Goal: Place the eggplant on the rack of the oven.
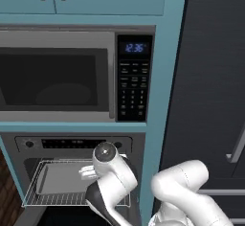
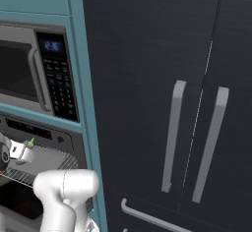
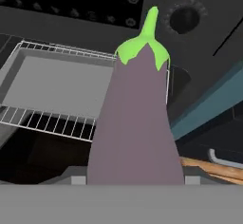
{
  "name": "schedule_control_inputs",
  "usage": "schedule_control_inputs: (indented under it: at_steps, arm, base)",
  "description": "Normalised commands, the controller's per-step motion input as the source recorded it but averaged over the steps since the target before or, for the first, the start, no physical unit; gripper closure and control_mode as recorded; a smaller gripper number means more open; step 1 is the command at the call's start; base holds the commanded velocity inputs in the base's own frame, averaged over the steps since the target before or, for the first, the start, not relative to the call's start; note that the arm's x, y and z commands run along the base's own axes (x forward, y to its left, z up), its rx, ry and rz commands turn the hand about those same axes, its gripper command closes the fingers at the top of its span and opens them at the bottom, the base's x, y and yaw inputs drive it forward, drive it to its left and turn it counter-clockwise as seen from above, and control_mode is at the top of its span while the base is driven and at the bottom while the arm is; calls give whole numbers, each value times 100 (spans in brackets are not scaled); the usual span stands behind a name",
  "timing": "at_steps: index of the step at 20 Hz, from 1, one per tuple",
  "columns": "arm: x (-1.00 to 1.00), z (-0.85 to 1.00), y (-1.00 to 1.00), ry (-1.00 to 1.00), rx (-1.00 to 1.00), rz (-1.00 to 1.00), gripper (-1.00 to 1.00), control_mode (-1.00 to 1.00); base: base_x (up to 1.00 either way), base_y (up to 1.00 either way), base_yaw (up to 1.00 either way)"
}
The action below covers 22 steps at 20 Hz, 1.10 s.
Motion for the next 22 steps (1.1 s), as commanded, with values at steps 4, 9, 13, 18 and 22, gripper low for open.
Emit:
schedule_control_inputs:
  at_steps: [4,9,13,18,22]
  arm:
    - [47,-42,100,-5,-2,0,100,-100]
    - [44,-35,100,0,0,0,100,-100]
    - [40,-29,99,4,0,-1,100,-100]
    - [34,-40,67,10,-7,-5,100,-100]
    - [37,-43,9,14,-7,-6,100,-100]
  base:
    - [0,0,0]
    - [0,0,0]
    - [0,0,0]
    - [0,0,0]
    - [0,0,0]
